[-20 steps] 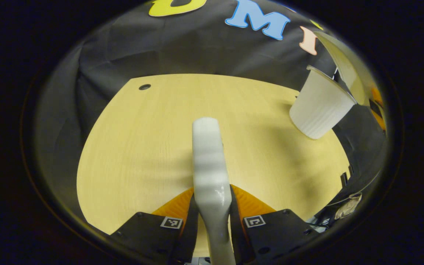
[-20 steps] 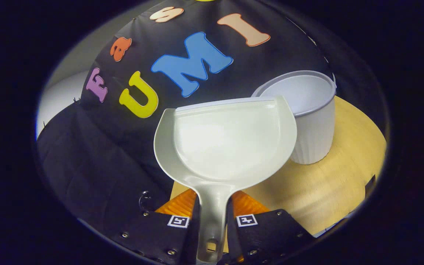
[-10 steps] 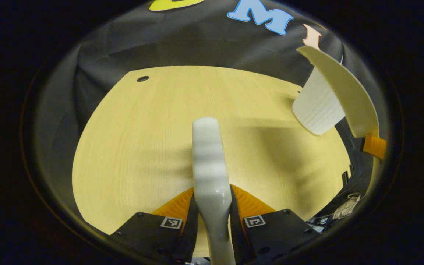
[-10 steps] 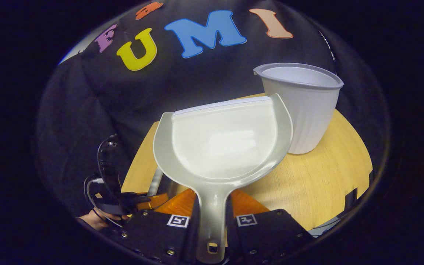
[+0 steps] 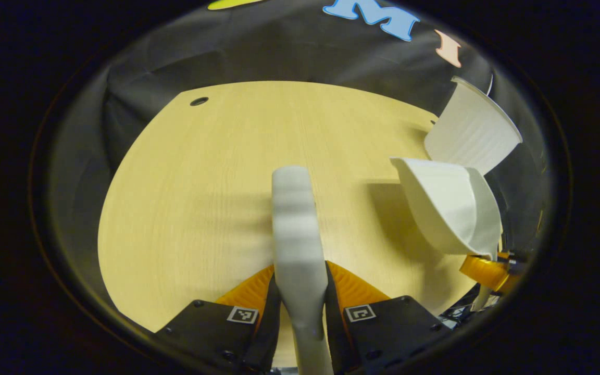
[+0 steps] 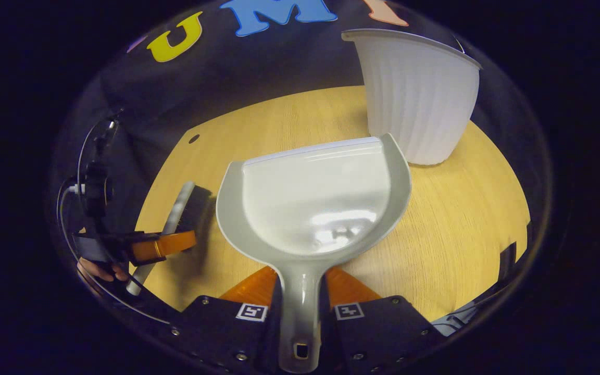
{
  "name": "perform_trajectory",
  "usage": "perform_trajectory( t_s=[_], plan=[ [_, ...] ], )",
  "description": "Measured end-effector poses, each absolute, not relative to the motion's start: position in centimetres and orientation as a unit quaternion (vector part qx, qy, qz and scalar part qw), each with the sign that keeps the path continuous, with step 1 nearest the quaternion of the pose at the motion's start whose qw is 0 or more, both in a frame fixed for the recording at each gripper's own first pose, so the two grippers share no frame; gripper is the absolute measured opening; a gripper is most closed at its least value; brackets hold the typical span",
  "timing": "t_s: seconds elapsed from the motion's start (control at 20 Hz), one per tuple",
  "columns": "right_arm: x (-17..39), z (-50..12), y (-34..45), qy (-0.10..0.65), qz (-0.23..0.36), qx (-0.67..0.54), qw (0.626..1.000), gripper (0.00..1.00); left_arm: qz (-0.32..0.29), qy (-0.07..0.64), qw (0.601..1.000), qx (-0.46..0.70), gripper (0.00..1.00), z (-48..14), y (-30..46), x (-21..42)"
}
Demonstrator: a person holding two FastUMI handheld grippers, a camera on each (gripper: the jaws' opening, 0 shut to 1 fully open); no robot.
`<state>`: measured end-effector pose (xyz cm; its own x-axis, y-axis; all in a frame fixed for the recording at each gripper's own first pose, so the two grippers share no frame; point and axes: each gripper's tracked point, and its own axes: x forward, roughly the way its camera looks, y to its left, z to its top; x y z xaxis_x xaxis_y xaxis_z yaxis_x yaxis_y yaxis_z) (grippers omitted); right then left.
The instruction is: Pick up the small broom and dustpan from the desktop, sweep the trash into the dustpan with the broom, and then empty the trash into the garbage bin.
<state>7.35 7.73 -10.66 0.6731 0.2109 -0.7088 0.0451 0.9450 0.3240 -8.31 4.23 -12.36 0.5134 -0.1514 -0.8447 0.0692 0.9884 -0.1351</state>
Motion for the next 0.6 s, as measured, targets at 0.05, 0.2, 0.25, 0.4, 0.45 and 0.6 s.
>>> perform_trajectory(
  t_s=[0.05,0.2,0.25,0.4,0.45,0.6],
  plan=[
    [7.2,-11.1,7.9,0.406,0.044,0.160,0.899,0.32,-0.064,0.492,0.867,-0.042,0.48,-12.4,4.2,-8.4],
    [7.0,-12.0,8.0,0.419,0.043,0.154,0.894,0.32,-0.062,0.500,0.863,-0.043,0.47,-12.6,4.2,-8.5],
    [6.9,-12.1,8.1,0.422,0.043,0.154,0.892,0.32,-0.061,0.502,0.861,-0.043,0.47,-12.6,4.3,-8.7],
    [7.1,-12.4,8.0,0.428,0.039,0.152,0.890,0.32,-0.059,0.505,0.860,-0.041,0.44,-12.5,4.4,-8.7],
    [7.0,-12.5,8.0,0.431,0.037,0.152,0.889,0.33,-0.057,0.506,0.859,-0.042,0.44,-12.6,4.4,-8.7],
    [7.2,-12.7,8.1,0.439,0.033,0.160,0.884,0.32,-0.053,0.510,0.858,-0.041,0.47,-12.6,4.4,-9.0]
  ],
)
